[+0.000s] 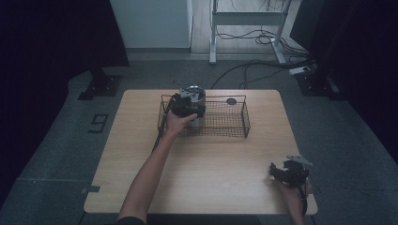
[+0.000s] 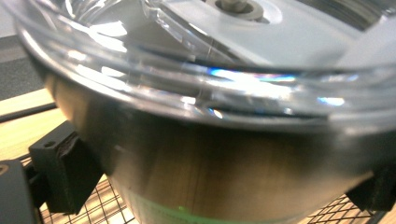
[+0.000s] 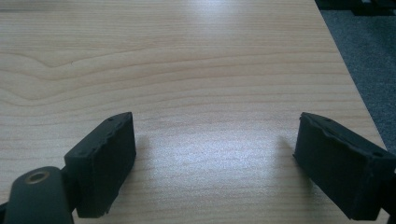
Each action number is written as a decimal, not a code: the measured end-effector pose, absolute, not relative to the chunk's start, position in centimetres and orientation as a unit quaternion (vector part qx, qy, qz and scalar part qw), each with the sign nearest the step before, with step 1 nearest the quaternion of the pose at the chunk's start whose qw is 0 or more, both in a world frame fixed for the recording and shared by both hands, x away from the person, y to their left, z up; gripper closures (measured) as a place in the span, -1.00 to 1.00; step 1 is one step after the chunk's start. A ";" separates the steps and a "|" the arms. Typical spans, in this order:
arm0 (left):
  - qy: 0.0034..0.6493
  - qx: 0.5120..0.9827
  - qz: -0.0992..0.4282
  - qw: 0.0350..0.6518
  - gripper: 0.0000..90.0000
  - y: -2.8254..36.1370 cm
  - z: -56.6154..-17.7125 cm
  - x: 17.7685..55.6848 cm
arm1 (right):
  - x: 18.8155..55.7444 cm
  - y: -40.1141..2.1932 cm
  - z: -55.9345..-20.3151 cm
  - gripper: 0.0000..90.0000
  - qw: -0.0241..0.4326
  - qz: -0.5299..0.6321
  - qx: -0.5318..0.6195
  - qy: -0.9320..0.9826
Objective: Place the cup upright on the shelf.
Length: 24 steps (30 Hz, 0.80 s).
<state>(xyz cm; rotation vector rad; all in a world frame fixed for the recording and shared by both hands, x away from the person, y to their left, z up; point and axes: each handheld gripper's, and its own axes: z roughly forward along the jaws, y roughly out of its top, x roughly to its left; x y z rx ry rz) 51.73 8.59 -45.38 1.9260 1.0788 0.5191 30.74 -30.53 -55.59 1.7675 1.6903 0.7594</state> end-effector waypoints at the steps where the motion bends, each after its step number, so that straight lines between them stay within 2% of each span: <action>1: 0.432 0.770 0.209 0.421 -0.91 8.5 -45.5 51.7 | 30.7 -30.5 -55.6 -0.73 0.286 0.284 0.661 0.632; 24: 0.437 0.773 0.202 0.413 -0.93 9.0 -47.5 51.1 | 30.6 -30.6 -55.6 -0.72 0.287 0.284 0.660 0.634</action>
